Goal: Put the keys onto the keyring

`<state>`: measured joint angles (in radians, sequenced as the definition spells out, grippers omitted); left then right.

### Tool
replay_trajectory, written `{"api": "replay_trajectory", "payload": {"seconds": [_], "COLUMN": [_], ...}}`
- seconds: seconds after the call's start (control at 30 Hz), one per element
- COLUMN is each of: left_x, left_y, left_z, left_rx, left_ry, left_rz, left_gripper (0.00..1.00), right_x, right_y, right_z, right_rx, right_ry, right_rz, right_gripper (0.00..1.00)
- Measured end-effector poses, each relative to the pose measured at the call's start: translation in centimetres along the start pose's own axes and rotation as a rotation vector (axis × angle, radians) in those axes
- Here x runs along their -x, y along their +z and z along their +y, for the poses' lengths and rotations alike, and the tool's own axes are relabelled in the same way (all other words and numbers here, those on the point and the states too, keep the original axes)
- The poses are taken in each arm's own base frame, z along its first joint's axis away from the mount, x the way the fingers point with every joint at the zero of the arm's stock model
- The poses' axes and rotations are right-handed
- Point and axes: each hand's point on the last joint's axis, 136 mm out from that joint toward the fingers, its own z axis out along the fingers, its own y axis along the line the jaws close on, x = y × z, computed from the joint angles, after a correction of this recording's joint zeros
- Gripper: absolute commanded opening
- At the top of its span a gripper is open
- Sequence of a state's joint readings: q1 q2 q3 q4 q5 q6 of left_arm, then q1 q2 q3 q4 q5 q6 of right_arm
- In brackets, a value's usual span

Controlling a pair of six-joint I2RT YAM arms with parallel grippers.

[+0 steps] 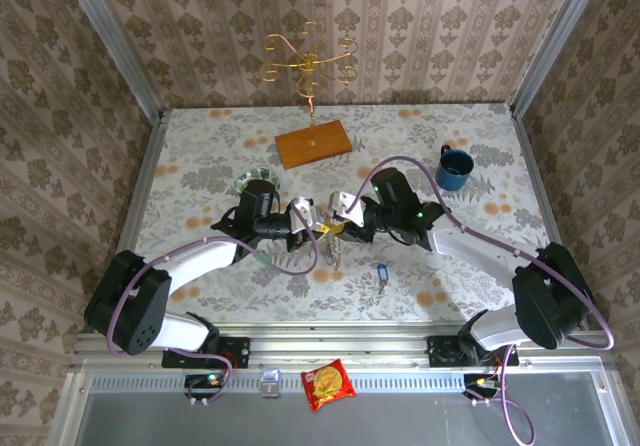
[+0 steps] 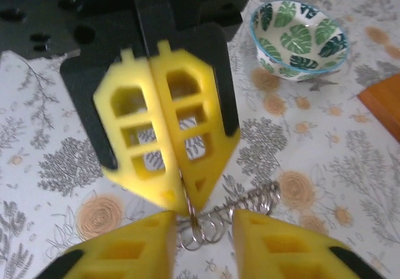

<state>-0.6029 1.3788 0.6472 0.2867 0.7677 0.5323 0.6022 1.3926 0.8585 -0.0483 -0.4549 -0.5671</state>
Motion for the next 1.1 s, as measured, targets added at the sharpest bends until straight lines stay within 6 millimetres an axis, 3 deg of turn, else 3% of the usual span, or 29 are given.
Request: {"api": "replay_trajectory", "payload": {"seconds": [0.07, 0.2, 0.37, 0.67, 0.9, 1.1], "left_x": [-0.3, -0.1, 0.1, 0.3, 0.9, 1.2], "left_y": [0.0, 0.1, 0.2, 0.2, -0.1, -0.4], "left_z": [0.0, -0.3, 0.1, 0.7, 0.8, 0.9], "left_rx": [0.023, 0.088, 0.161, 0.221, 0.235, 0.242], "left_ry": [0.025, 0.159, 0.295, 0.406, 0.443, 0.415], "left_rz": [0.007, 0.035, 0.058, 0.086, 0.082, 0.068], "left_gripper": [0.0, 0.0, 0.0, 0.0, 0.0, 0.0], "right_x": [-1.2, -3.3, -3.0, -4.3, -4.6, -3.6], "right_y": [-1.1, -4.1, -6.2, -6.3, -6.0, -5.1], "right_z": [-0.7, -4.0, -5.5, -4.8, -4.1, -2.2], "right_rx": [-0.084, -0.305, -0.422, -0.43, -0.396, -0.276], "right_ry": [0.049, 0.202, 0.365, 0.547, 0.577, 0.518], "right_rz": [-0.002, 0.011, -0.033, -0.044, -0.031, -0.024], "right_gripper": [0.46, 0.46, 0.46, 0.45, 0.44, 0.45]}}
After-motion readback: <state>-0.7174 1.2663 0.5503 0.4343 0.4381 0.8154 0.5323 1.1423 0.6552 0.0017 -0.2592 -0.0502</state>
